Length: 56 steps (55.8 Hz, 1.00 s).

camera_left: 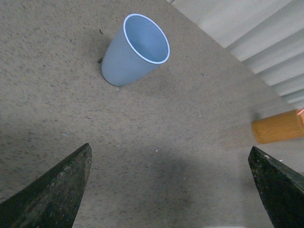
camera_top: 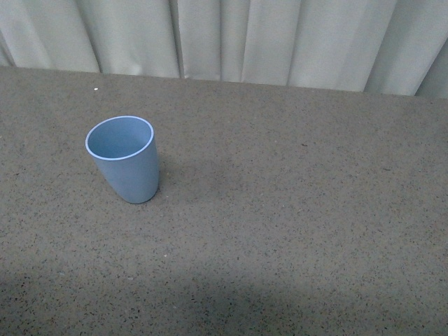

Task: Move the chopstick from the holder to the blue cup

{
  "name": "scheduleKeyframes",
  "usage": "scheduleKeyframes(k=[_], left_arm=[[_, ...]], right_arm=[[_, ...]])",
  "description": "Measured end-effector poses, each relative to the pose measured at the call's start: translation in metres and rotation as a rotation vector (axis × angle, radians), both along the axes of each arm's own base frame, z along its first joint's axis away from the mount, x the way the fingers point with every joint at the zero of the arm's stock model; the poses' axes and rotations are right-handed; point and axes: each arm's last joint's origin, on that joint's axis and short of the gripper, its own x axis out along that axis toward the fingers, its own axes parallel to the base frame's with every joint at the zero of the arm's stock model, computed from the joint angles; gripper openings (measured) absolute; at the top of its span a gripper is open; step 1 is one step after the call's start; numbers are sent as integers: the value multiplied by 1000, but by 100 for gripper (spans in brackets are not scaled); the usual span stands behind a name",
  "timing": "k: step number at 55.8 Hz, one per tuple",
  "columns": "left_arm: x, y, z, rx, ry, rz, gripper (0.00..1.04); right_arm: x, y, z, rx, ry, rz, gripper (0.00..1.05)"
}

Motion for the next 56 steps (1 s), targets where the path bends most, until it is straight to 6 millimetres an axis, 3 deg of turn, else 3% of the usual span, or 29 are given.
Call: scheduleKeyframes(k=[13, 25, 35, 56], left_arm=[[35, -8, 9, -78, 84, 114, 98], [77, -37, 12, -33, 169, 106, 98], [95, -54, -2, 5, 254, 89, 98], [135, -60, -18, 44, 339, 139, 98]], right_arm=[[0, 0, 0, 0, 0, 0, 95], [0, 0, 0, 0, 0, 0, 95], [0, 0, 0, 0, 0, 0, 95], [0, 0, 0, 0, 0, 0, 95]])
